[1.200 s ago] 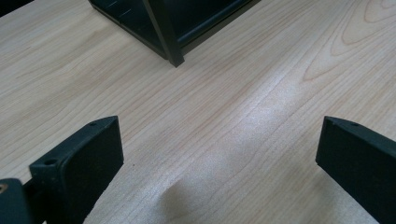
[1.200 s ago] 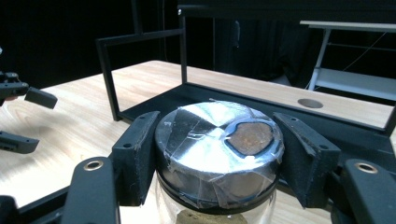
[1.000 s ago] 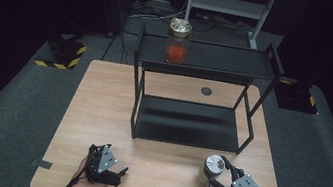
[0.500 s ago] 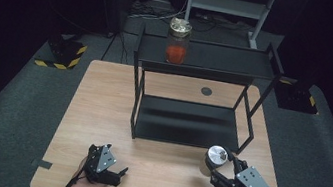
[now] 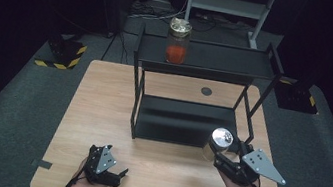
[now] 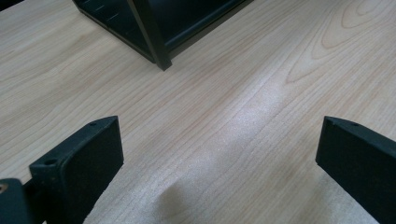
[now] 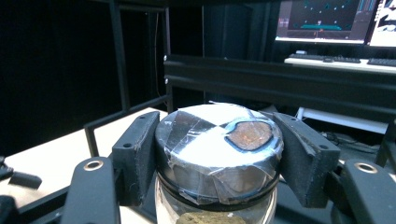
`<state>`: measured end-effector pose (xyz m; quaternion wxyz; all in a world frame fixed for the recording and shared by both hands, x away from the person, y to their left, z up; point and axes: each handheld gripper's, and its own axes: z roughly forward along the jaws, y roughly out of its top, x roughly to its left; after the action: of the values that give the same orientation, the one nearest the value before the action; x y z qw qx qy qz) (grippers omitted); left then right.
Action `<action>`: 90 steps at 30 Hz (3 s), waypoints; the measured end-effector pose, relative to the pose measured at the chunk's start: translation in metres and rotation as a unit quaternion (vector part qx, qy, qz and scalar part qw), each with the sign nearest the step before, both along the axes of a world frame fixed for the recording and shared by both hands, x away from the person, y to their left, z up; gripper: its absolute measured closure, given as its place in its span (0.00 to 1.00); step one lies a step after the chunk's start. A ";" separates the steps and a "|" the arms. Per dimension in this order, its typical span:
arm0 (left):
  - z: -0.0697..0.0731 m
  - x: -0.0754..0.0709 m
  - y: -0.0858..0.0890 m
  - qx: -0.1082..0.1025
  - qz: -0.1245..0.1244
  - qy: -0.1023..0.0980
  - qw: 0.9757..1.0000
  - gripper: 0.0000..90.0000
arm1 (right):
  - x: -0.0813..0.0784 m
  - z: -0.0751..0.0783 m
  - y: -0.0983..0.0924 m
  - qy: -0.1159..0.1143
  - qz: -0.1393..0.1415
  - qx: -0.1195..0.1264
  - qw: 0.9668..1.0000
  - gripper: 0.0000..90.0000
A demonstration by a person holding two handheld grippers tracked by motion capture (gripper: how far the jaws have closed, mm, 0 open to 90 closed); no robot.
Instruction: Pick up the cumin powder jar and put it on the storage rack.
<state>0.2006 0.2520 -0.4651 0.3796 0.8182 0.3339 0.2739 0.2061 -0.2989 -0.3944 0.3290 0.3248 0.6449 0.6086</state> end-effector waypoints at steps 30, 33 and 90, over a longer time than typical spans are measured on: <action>-0.001 0.001 0.005 -0.014 0.000 0.003 1.000 0.01 | 0.039 0.061 0.005 -0.024 -0.004 0.009 1.000 0.38; -0.001 0.001 0.005 -0.015 0.001 0.003 1.000 0.01 | 0.042 0.067 0.006 -0.026 -0.005 0.010 1.000 0.38; -0.002 0.002 0.010 -0.030 0.002 0.006 1.000 0.01 | 0.083 0.150 0.030 -0.078 -0.044 0.019 0.996 0.38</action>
<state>0.2027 0.2615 -0.4669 0.4011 0.8075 0.3462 0.2593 0.2895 -0.2685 -0.2441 0.3984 0.3104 0.5910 0.6290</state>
